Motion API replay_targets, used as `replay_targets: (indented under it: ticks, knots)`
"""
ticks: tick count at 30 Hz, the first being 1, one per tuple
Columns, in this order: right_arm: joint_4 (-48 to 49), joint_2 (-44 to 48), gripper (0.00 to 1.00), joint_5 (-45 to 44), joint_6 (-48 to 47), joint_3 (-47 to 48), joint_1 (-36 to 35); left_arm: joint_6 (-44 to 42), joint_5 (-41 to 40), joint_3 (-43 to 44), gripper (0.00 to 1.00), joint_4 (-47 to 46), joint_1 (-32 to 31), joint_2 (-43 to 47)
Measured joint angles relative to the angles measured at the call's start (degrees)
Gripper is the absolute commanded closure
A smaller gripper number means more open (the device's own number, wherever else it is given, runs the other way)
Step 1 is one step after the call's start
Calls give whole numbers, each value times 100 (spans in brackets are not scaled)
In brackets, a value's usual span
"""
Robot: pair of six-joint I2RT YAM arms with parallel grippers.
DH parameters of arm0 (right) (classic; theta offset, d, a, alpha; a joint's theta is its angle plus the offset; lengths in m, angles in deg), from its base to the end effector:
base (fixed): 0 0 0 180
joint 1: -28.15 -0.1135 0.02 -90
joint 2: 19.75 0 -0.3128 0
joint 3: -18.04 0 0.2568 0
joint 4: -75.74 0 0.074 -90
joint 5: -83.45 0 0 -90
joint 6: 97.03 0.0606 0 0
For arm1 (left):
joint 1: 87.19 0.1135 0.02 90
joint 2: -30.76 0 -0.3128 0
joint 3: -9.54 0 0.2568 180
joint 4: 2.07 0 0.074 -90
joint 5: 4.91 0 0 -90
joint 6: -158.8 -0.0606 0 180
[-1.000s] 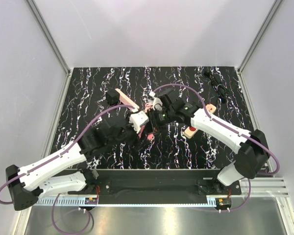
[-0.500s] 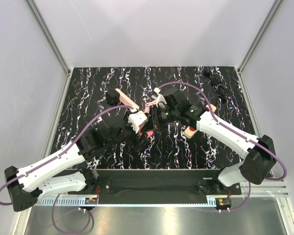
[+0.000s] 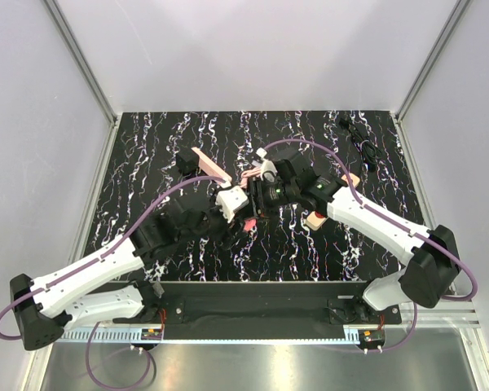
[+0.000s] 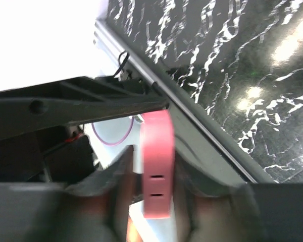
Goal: Insert the plug
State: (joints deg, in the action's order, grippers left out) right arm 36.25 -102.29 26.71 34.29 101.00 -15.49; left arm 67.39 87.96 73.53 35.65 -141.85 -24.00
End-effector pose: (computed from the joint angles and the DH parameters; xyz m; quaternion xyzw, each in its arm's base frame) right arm 0.2180 0.2538 0.3470 -0.1405 0.8624 0.4688 0.1293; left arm 0.1197 -0.1741 0.3460 0.4151 0.7523 -0.2483 0.4474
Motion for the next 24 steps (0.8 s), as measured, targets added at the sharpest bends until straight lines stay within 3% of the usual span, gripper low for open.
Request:
replay_targets:
  ticks: [1, 5, 24]
  knots:
    - [9, -2, 48, 70, 7, 2, 0, -9, 11, 0, 100, 0, -2, -13]
    - [4, -94, 46, 260, -46, 20, -2, -57, 81, 0, 100, 11, -4, -52]
    - [-391, -693, 60, 527, -313, 271, -17, -267, 247, -4, 100, 20, -4, -168]
